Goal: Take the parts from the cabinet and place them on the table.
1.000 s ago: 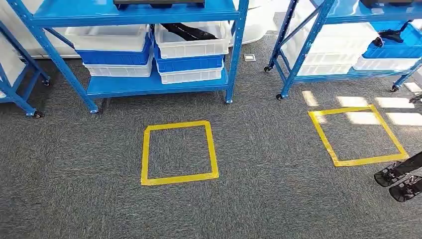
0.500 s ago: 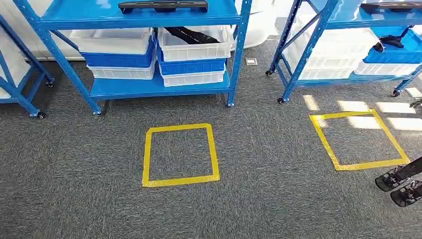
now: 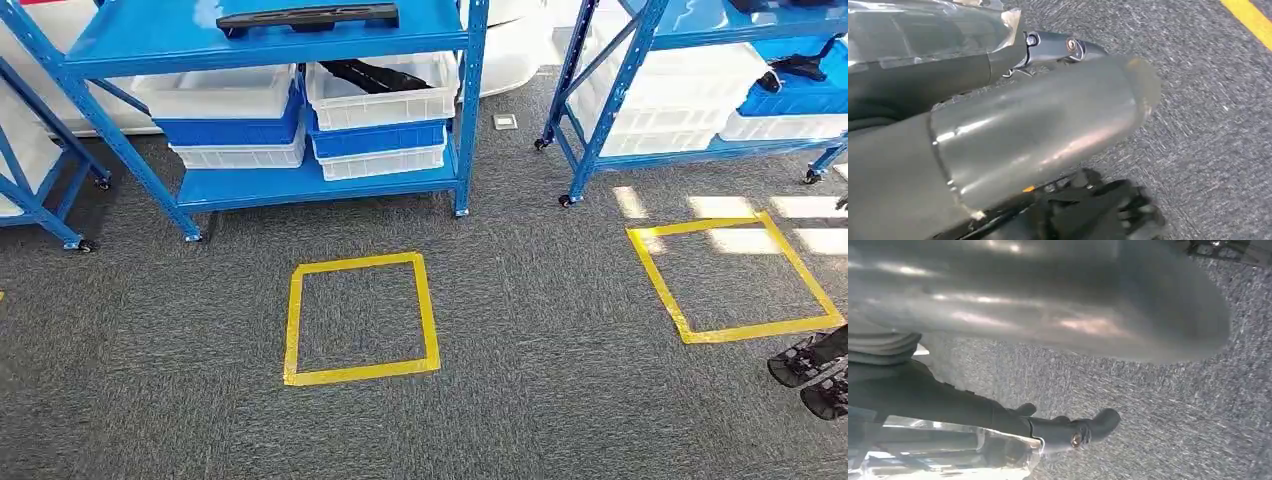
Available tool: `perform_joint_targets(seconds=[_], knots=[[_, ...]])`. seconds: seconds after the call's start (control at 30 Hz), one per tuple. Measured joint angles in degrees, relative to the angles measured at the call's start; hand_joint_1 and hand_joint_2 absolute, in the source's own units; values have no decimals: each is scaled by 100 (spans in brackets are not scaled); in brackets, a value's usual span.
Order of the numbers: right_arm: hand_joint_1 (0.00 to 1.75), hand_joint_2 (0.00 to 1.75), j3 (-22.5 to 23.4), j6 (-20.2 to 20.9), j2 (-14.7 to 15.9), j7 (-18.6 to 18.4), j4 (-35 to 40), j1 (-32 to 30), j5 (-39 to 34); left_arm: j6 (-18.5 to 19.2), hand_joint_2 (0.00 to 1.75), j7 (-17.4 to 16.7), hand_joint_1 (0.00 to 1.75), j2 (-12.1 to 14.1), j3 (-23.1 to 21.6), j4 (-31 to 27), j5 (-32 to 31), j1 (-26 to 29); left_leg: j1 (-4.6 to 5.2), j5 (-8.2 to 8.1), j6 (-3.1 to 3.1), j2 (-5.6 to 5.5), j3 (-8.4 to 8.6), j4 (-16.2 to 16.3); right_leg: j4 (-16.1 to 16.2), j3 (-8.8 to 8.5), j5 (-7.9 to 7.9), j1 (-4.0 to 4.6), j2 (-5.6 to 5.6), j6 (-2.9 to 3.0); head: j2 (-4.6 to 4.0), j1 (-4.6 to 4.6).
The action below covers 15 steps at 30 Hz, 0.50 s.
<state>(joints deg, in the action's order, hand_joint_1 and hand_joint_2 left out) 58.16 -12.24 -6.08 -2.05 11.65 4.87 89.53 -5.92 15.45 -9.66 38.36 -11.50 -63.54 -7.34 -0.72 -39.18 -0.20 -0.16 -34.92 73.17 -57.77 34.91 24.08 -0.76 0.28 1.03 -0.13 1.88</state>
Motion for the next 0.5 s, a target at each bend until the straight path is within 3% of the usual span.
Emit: perform_joint_targets(seconds=[0.07,0.1,0.13,0.23,0.27,0.3,0.37,0.43,0.47,0.5], knots=[[0,0,0,22,0,0,-2,-3,0,0,0,0,0,6,0,0,0,-3,-13,708,23,8,254,-886,2,-54,15,-1,0,-19,0,0],[0,0,0,44,-7,0,-2,4,0,0,0,0,0,11,0,0,0,-4,-8,957,58,32,432,-1354,7,-72,18,1,0,-27,0,2],[0,0,-2,52,-9,0,0,9,0,0,0,0,0,18,0,0,0,-13,25,959,90,50,469,-1522,-23,-81,36,54,2,-61,0,-4],[0,0,-4,61,-9,2,-2,1,0,0,0,-9,0,15,0,0,0,-14,79,992,204,16,449,-1516,22,-94,20,19,-11,-193,0,-13],[0,0,-4,61,-9,2,-2,4,0,0,0,-11,0,15,0,0,0,-15,76,1044,262,-1,460,-1572,33,-93,3,40,-17,-247,0,-9],[0,0,-5,61,4,2,0,3,0,-2,0,-11,0,0,0,0,0,-15,33,1117,306,23,507,-1630,-70,-43,46,42,-26,-261,0,-13],[0,0,-7,70,4,2,-2,-1,0,-2,0,-13,0,2,0,0,0,-16,44,1139,373,12,499,-1645,-689,237,429,25,-24,-189,0,-46],[0,0,-7,72,7,2,-2,-9,0,-2,0,-15,0,0,2,0,0,-4,61,1137,376,10,492,-1641,-1578,624,775,10,-23,-171,0,-48],[0,0,-9,74,9,2,-2,-14,0,-2,0,-17,0,0,0,2,0,2,66,1137,375,3,493,-1639,-1764,690,811,9,-24,-212,0,-52],[0,0,-9,85,15,2,-2,-17,0,0,0,-24,0,0,0,2,0,4,66,1134,370,-6,495,-1635,-1647,624,747,3,-24,-254,0,-46]])
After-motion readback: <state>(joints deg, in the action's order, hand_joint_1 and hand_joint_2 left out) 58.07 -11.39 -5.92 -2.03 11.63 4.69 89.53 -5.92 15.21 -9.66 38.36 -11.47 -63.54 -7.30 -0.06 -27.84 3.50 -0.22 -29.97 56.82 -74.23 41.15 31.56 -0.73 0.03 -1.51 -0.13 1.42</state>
